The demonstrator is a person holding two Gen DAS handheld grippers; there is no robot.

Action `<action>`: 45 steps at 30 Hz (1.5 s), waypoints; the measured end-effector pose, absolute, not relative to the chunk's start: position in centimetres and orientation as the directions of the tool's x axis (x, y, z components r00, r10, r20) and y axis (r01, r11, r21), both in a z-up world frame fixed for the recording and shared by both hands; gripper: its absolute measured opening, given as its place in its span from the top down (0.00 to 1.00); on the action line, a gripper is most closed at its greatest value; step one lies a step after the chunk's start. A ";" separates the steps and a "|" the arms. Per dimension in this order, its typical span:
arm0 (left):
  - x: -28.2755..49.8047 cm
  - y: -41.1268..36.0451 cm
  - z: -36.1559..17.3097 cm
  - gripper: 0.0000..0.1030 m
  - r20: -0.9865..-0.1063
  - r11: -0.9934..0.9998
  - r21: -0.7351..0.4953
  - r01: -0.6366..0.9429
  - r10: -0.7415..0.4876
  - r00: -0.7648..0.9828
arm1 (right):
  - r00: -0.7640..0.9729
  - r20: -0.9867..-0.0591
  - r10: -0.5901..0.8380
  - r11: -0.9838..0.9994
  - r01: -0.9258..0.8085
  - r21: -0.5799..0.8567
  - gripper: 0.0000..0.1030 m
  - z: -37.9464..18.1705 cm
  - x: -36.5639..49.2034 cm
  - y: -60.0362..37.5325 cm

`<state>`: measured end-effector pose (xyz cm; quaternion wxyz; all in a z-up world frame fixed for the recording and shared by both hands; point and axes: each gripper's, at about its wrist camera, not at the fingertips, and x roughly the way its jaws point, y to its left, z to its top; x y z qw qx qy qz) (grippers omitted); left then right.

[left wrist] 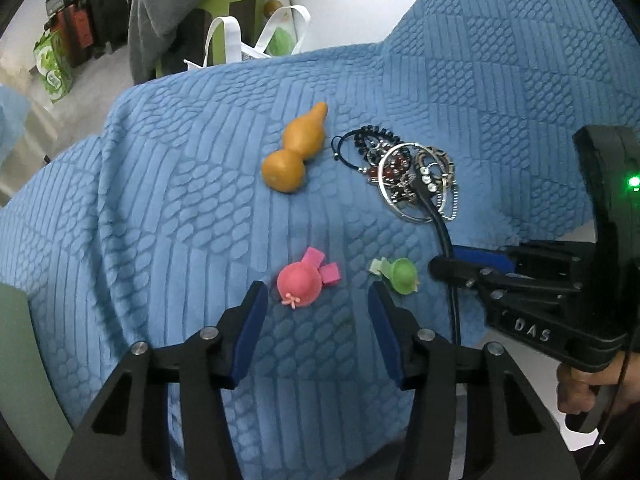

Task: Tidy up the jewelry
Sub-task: 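Grasp the pink hat charm with the left tool while the right tool grasps the black cord pendant, then carry the pink charm and black pendant with both tools over the white box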

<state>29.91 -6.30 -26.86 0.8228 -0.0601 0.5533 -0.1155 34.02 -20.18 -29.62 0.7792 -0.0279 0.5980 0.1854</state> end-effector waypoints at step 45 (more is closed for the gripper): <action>16.3 0.0 -15.0 0.76 -0.811 0.926 -0.365 -0.099 -0.264 0.522 | 0.389 -0.871 0.301 0.927 -0.335 0.171 0.94 -16.5 23.2 -18.4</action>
